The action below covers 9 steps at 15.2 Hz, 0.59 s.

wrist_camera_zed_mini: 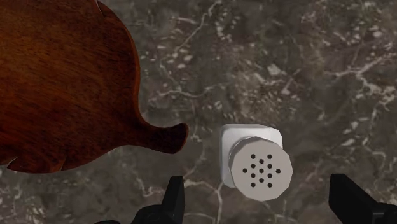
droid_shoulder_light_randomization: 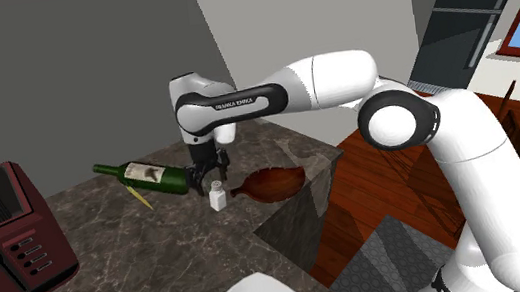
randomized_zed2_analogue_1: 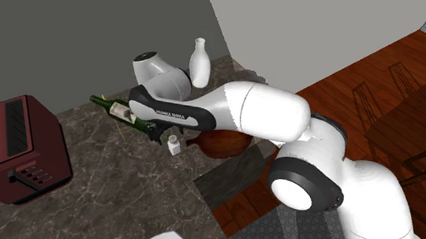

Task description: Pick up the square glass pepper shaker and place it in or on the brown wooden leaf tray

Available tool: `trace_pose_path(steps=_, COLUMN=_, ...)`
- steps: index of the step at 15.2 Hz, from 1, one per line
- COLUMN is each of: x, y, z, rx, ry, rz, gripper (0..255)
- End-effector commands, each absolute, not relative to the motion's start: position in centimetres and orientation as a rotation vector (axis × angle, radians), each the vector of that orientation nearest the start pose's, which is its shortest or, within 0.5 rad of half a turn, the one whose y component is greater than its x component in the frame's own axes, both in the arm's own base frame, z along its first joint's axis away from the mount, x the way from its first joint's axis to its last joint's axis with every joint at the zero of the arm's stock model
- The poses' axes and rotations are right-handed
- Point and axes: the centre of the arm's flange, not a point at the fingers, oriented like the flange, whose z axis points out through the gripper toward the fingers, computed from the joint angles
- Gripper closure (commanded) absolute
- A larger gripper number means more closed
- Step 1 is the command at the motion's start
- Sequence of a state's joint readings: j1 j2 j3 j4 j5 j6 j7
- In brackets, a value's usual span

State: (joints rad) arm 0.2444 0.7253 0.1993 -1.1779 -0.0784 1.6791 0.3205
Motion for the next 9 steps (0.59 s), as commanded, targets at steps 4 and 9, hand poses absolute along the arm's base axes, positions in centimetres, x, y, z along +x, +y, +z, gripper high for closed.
trace_pose_path(steps=4, x=66.72, y=26.80, z=33.10, rx=-3.142, ry=-0.165, rz=0.345, gripper=0)
trace_pose_path(steps=9, x=66.72, y=26.80, z=33.10, rx=-3.142, ry=-0.165, rz=0.345, gripper=0)
